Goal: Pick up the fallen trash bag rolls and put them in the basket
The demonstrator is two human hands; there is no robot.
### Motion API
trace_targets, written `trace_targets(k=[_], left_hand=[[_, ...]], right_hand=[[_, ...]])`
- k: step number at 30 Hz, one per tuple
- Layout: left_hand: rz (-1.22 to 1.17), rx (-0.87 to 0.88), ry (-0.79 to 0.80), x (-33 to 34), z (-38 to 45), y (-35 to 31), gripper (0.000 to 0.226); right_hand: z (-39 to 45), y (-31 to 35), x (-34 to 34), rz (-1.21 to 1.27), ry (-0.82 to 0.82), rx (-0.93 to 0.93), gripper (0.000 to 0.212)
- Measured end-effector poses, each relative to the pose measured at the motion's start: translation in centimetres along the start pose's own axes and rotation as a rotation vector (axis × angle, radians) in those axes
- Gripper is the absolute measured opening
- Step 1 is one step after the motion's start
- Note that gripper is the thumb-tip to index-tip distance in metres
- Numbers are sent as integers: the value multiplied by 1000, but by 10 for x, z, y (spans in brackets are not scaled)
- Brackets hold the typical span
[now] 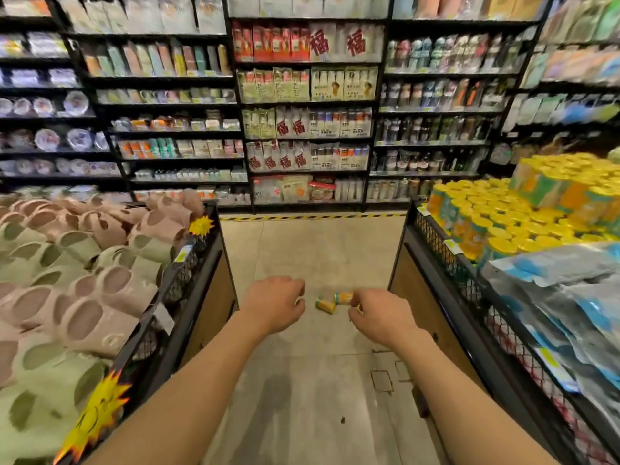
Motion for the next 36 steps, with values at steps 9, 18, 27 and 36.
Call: trace_targets(k=[9,18,27,36], left_hand=[[-15,74,43,40,166,63,32],[-55,71,63,86,312,89,31],[-41,27,156,121,479,115,34],[-68,53,223,163,624,128,39]], right_hand=[[159,-7,-11,-57,24,54,27],[321,-48,-4,-52,54,56,29],[503,-122,4,-22,97,30,32],[636,-173,18,-4,166,45,34]])
Point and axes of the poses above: each hand's wrist, its own z-axis towards the middle knuckle, its own x-axis out of the palm, y = z × x, the point moved 2 cm from there along z, towards the middle knuckle, and after that the axes turned 5 degrees about z, right-handed, at the moved point
